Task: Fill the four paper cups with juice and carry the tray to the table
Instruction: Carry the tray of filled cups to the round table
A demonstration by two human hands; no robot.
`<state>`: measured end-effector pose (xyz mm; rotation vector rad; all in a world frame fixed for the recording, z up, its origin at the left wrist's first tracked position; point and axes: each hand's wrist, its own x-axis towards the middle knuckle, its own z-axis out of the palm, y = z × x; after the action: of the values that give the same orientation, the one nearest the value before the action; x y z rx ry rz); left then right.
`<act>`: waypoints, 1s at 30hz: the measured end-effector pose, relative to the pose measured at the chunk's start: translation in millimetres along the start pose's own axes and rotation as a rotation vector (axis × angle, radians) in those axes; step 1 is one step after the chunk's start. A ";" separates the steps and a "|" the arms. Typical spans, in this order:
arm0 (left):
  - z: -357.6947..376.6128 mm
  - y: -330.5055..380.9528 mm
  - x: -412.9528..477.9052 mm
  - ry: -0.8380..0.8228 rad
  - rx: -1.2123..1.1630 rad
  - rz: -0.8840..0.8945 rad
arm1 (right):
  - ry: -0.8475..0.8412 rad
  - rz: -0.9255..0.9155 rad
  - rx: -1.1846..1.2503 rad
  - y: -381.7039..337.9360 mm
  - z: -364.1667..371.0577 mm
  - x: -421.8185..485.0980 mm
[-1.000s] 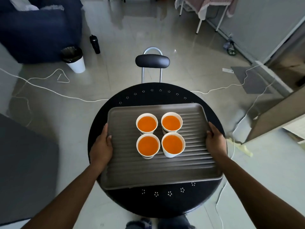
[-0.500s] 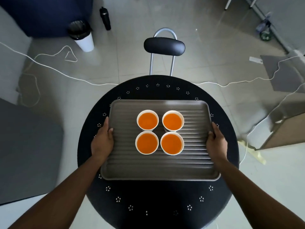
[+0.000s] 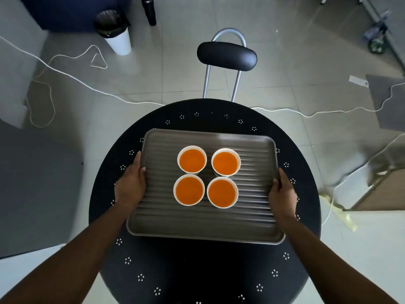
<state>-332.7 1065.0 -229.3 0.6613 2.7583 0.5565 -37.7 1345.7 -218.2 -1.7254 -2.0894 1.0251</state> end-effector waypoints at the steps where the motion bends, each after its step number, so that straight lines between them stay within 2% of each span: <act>1: 1.0 -0.2 0.0 0.000 0.004 -0.006 | -0.001 -0.001 -0.011 0.6 0.8 1.0; 6: 5.4 -0.7 -1.5 0.027 0.027 -0.015 | 0.012 -0.031 -0.058 1.7 2.0 3.6; 11: 5.1 -1.2 -3.0 0.032 0.046 -0.032 | -0.058 -0.051 -0.254 -2.0 -1.8 3.5; 17: 1.0 7.3 -9.6 -0.055 0.098 -0.088 | -0.142 -0.055 -0.408 -4.9 -2.8 -1.0; 25: -7.2 7.4 -35.6 -0.108 -0.006 -0.145 | -0.152 -0.044 -0.452 -7.5 -13.3 -6.9; 30: -9.6 6.1 -63.0 -0.035 0.125 0.017 | -0.171 -0.044 -0.399 -9.1 -32.3 -28.3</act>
<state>-278.9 1037.0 -208.7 0.7150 2.7744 0.3741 -17.9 1330.4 -182.1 -1.8046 -2.5719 0.8076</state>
